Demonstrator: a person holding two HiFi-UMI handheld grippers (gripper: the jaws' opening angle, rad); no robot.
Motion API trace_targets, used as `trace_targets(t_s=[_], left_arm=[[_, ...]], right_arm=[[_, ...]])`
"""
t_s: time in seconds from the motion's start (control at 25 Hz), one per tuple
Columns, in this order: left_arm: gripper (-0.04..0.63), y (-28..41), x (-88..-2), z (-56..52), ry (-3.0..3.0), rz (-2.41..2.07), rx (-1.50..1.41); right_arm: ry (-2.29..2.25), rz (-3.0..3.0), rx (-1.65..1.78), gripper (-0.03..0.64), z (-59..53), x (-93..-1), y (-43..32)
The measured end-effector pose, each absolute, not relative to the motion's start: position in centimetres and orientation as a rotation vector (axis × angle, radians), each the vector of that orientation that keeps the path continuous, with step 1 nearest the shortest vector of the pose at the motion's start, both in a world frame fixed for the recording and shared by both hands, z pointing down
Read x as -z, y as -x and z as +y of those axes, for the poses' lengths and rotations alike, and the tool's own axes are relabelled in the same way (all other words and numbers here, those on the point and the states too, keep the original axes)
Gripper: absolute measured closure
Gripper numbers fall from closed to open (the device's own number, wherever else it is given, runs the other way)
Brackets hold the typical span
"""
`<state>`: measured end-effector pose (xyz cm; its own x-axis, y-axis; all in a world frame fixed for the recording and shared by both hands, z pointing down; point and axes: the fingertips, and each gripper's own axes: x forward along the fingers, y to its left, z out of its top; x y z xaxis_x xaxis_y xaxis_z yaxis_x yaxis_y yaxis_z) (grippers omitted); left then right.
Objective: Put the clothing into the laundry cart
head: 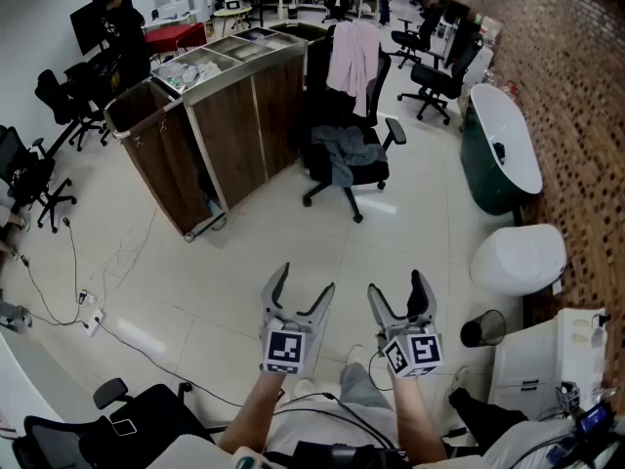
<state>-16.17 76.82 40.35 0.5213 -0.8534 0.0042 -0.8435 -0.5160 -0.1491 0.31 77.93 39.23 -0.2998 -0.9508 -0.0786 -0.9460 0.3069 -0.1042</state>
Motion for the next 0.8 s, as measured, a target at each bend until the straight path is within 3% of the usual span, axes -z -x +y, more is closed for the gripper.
trace_targets(t_s=[0.8], left_arm=[[0.221,1.0,-37.3,63.7,2.546,1.666,0.055]], right_arm=[[1.638,2.464,0.093,0.173,62.9,-38.1,-17.1]])
